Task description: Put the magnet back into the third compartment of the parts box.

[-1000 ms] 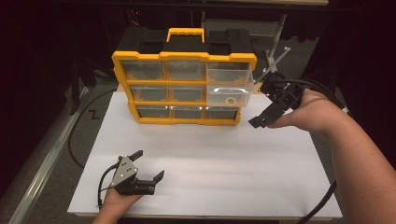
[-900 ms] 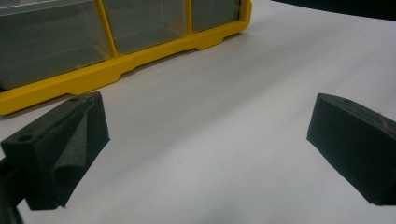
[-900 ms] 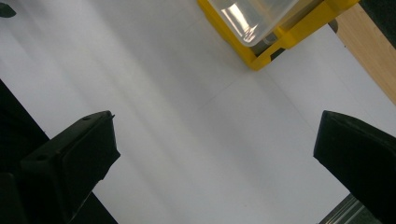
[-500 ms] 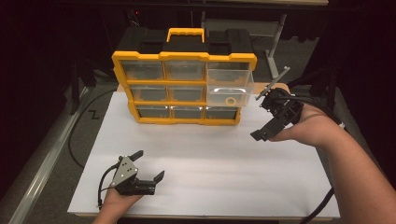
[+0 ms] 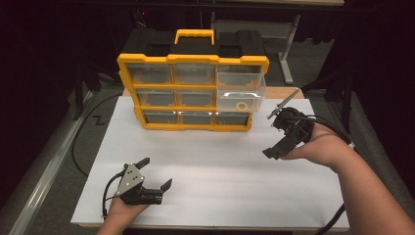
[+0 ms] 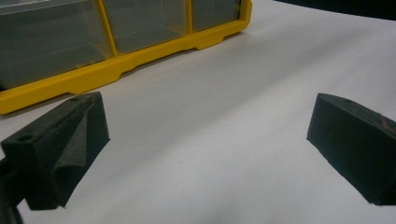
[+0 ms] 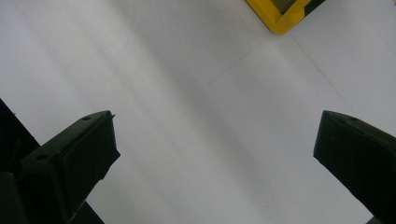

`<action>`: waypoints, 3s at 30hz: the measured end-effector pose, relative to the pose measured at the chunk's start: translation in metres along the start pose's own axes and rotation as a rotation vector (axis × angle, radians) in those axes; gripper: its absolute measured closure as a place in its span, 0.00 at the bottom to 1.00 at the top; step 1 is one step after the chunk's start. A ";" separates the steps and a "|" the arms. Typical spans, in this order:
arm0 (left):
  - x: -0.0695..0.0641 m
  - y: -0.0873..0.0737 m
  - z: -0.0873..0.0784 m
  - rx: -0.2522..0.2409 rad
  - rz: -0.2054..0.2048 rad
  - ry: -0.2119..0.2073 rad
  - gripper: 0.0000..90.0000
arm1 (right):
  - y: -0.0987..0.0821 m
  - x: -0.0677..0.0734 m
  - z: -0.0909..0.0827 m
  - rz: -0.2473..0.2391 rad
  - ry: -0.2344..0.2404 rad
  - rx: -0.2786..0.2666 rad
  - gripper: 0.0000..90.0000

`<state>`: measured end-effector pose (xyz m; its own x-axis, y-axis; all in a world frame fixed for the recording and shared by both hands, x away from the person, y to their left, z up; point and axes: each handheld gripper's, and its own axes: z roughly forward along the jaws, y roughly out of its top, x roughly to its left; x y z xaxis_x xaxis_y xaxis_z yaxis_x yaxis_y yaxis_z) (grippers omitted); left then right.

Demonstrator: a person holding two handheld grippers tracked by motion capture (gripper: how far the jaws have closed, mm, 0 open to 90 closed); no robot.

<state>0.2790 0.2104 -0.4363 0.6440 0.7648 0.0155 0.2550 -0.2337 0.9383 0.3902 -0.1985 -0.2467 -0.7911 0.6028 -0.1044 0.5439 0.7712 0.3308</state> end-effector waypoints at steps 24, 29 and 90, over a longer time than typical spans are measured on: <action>0.000 0.000 0.000 0.005 0.000 0.000 0.00 | -0.030 0.006 0.069 0.019 0.024 0.032 0.01; 0.000 0.000 0.000 0.005 0.001 -0.002 0.00 | -0.037 0.009 0.085 0.031 0.032 0.038 0.01; 0.006 0.000 -0.001 0.009 -0.063 -0.016 0.00 | -0.154 0.036 0.130 0.359 -0.053 -0.908 0.01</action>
<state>0.2825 0.2156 -0.4365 0.6381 0.7684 -0.0492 0.3016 -0.1906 0.9342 0.3139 -0.2689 -0.4233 -0.5950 0.7963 0.1089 0.3103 0.1026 0.9451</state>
